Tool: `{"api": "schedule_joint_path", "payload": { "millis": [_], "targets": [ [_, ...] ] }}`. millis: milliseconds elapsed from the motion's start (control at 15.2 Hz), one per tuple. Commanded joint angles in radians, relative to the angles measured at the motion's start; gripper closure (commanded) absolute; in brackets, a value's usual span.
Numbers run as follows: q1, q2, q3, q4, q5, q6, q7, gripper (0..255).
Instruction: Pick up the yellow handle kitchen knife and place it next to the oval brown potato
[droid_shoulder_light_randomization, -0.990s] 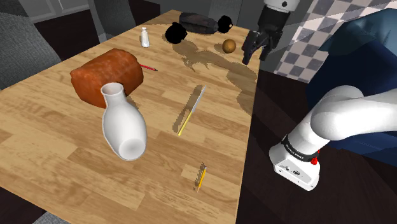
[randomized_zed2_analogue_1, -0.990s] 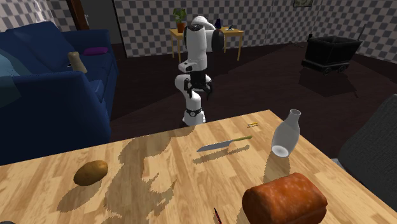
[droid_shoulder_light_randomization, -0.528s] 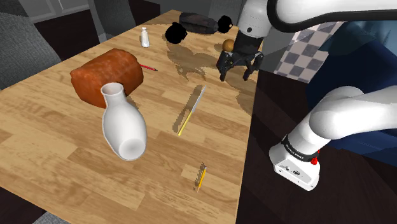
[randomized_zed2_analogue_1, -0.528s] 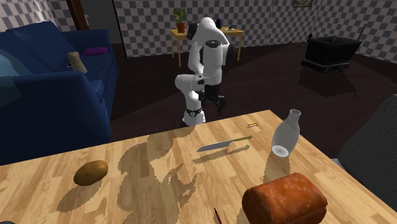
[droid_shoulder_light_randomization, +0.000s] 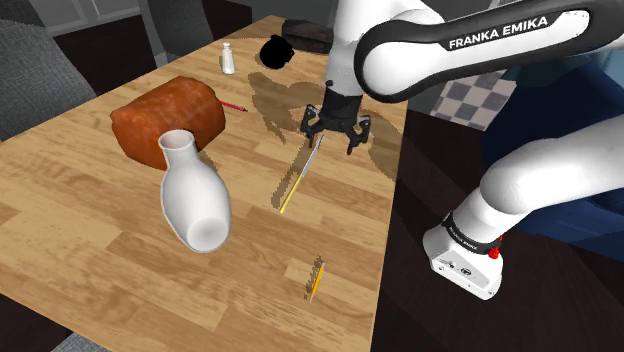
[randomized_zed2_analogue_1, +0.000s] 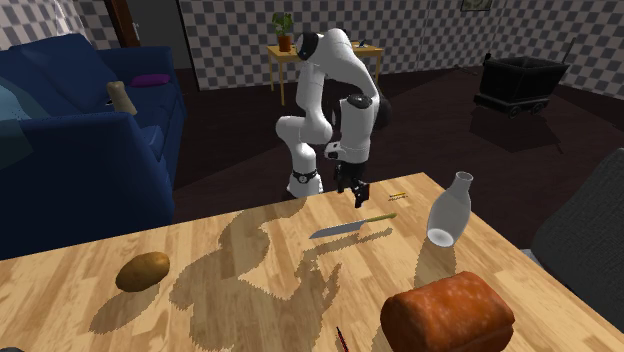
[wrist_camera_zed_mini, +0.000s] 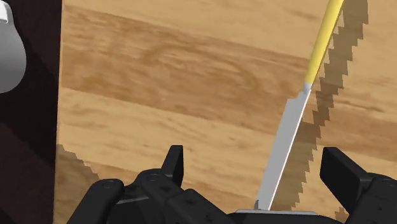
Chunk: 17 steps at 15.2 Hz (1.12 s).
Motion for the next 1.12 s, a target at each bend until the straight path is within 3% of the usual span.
{"api": "schedule_joint_path", "payload": {
  "millis": [0,198,660,1056],
  "targets": [
    [-0.062,0.094,0.084,0.040,-0.026,0.061,0.141,0],
    [-0.160,0.232,0.201,0.093,-0.108,0.138,0.346,0],
    [-0.195,0.322,0.251,0.051,-0.173,0.251,0.397,0],
    [-0.198,0.331,0.255,0.048,-0.181,0.261,0.403,0]
  ]
}}
